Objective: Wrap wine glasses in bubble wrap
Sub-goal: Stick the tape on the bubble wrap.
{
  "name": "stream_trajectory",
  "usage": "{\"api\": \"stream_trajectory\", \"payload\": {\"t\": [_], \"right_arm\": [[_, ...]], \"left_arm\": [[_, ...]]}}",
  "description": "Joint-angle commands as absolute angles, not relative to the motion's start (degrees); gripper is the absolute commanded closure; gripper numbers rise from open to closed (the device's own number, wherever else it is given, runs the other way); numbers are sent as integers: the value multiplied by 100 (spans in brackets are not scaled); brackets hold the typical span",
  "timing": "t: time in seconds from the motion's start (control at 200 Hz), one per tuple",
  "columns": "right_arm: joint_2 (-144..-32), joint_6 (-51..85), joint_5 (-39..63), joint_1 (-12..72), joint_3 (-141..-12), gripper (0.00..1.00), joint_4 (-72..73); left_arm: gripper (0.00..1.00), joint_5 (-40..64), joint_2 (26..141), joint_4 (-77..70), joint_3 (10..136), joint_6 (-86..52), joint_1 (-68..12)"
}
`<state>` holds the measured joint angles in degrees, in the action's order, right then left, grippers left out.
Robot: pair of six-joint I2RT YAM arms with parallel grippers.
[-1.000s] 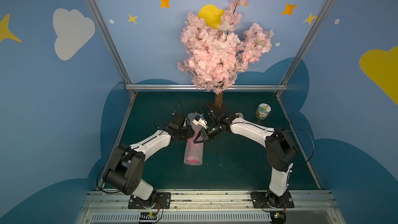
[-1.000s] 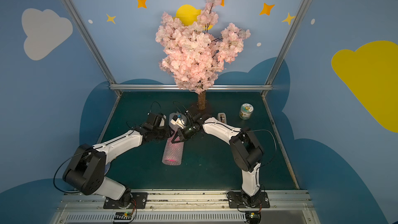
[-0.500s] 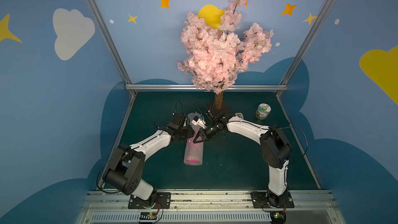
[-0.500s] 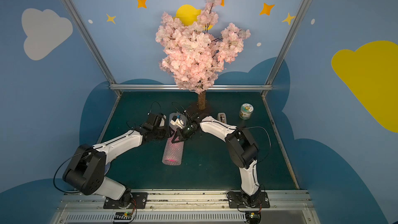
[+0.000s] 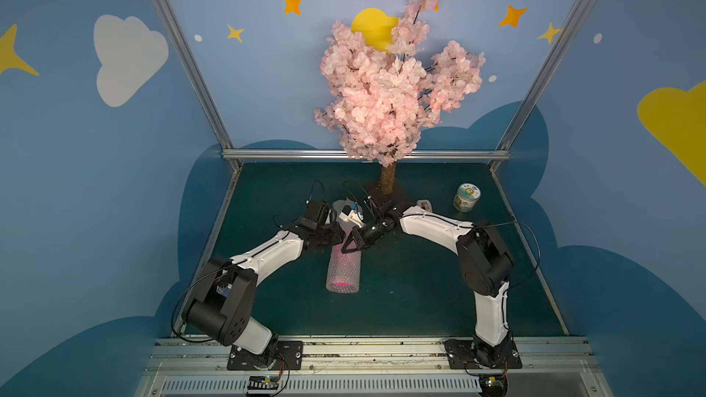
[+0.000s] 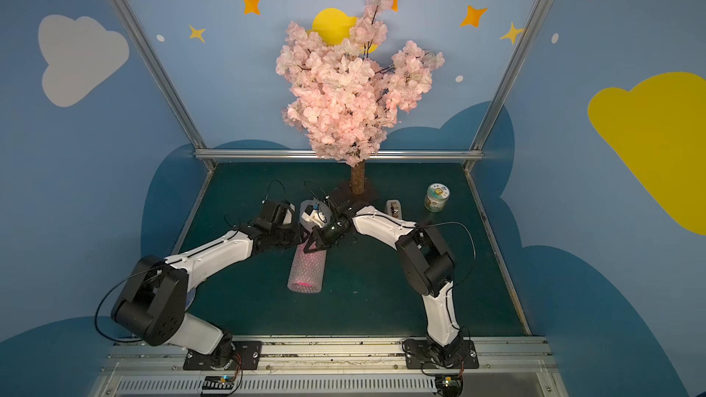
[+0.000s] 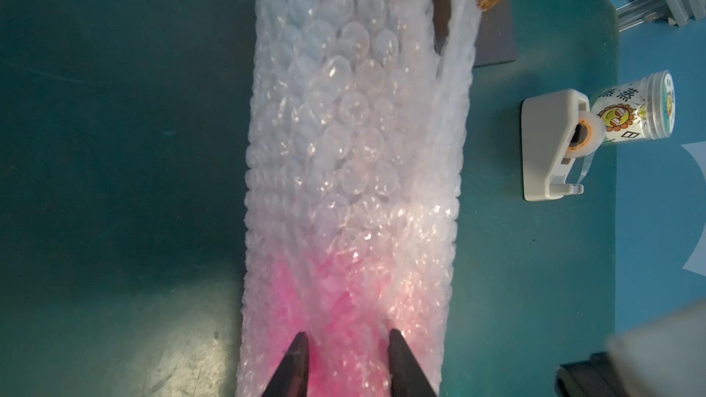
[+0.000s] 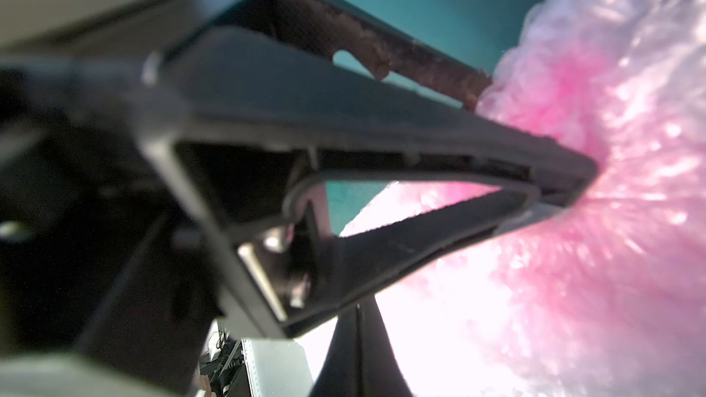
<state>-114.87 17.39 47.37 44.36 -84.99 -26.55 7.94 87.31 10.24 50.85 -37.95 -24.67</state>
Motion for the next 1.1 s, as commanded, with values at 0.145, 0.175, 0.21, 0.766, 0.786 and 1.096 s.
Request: {"api": "stream_trajectory", "payload": {"t": [0.145, 0.175, 0.21, 0.766, 0.786, 1.096], "right_arm": [[-11615, 2042, 4592, 4456, -8589, 94, -2467], [-11619, 2078, 4558, 4462, -8588, 93, -2474], [-11625, 2123, 4504, 4469, -8595, 92, -2501], [-11482, 2947, 3948, 4640, -8316, 73, -2077], [-11456, 2992, 3957, 4634, -8280, 72, -2013], [-10941, 3347, 4352, 4508, -7773, 64, -1278]], "left_arm": [[66, 692, 8605, 1369, 4973, -3906, -2538], [66, 663, 8593, 1391, 4974, -3926, -2547], [66, 619, 8571, 1437, 4984, -3952, -2557], [66, 536, 8452, 1454, 4905, -4269, -2663], [66, 528, 8454, 1463, 4909, -4271, -2663], [67, 457, 8462, 1447, 4828, -4311, -2593]]}}
